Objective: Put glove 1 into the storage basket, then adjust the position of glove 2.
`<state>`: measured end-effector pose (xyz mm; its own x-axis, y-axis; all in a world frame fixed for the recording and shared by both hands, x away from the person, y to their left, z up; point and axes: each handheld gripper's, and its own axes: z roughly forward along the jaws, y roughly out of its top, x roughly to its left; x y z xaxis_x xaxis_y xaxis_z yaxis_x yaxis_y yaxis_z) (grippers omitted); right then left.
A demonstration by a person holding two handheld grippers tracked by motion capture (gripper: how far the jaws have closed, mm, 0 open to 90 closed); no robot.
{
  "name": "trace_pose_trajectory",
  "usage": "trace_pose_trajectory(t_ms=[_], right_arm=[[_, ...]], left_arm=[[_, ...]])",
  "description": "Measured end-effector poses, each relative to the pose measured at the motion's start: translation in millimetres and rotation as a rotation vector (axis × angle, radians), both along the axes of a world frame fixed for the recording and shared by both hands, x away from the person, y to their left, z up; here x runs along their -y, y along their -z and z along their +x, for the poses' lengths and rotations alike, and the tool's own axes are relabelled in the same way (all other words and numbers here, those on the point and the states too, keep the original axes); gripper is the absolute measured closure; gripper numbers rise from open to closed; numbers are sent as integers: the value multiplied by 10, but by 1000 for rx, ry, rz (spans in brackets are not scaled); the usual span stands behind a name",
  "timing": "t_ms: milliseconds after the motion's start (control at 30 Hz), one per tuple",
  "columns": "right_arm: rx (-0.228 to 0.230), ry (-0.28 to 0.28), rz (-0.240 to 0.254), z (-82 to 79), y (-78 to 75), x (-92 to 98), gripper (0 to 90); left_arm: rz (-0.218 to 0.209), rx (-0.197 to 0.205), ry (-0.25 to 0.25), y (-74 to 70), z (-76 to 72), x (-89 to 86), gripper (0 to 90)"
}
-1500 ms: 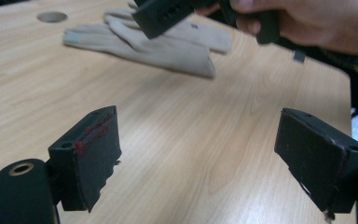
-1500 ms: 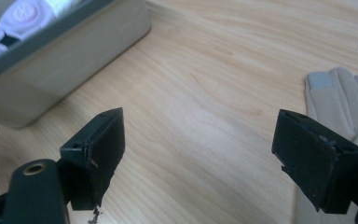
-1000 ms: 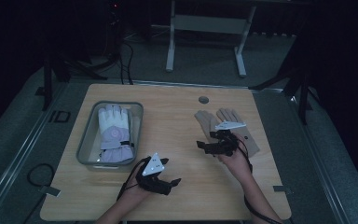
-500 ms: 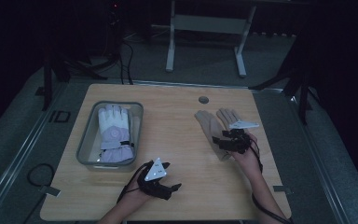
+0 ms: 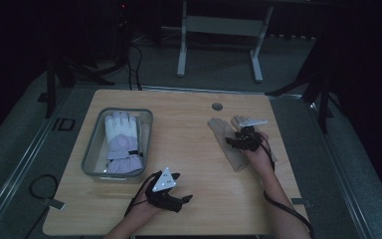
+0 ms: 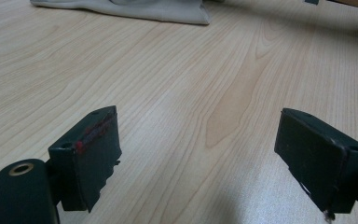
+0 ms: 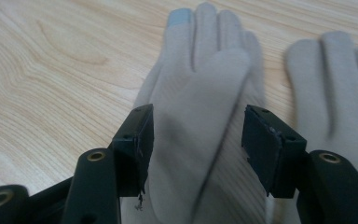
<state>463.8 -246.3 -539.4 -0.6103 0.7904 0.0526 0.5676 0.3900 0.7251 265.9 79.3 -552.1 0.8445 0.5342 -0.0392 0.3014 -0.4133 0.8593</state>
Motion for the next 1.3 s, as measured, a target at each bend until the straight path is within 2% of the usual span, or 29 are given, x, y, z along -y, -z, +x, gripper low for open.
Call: trace_pose_trajectory(t_ms=[167, 233, 300, 400, 433, 500, 633, 700, 767, 900, 1000, 1067, 1167, 1300], right_arm=[[10, -28, -53, 85, 70, -26, 480], [-1, -25, -48, 99, 80, -9, 533], [9, -33, -46, 88, 96, -1, 568], [-16, -19, -32, 81, 82, 13, 718], [-22, -12, -29, 73, 78, 6, 760], [-39, 30, -14, 46, 70, -27, 788], [-61, 88, 39, 1, 51, -59, 802], [-57, 130, 65, -105, 10, -160, 803], [-58, 149, 93, -188, -27, -252, 804], [-30, 188, 107, -352, -144, -477, 804], [-5, 214, 140, -450, -264, -623, 804], [18, 243, 133, -508, -342, -714, 804], [19, 281, 159, -570, -409, -792, 804], [8, 336, 196, -674, -393, -862, 802]], left_arm=[[-9, -4, -1, 11, -9, -8, 143], [2, 1, 1, 17, -12, -9, 143], [4, 3, 1, 22, -14, -2, 143], [-3, 2, -1, 20, -14, 1, 143], [-6, 0, -2, 19, -14, 1, 143], [-10, 0, -6, 16, -11, -5, 143], [-18, 0, -11, 9, 0, -18, 143], [-18, 1, -12, 9, 3, -19, 143], [-16, 1, -14, 9, 1, -16, 143], [-15, 6, -17, 6, -4, -13, 142], [-14, 8, -17, 4, -7, -13, 143], [-17, 10, -17, 4, -13, -12, 143], [-17, 14, -18, 4, -18, -12, 143], [-14, 16, -18, 9, -24, -6, 143]])
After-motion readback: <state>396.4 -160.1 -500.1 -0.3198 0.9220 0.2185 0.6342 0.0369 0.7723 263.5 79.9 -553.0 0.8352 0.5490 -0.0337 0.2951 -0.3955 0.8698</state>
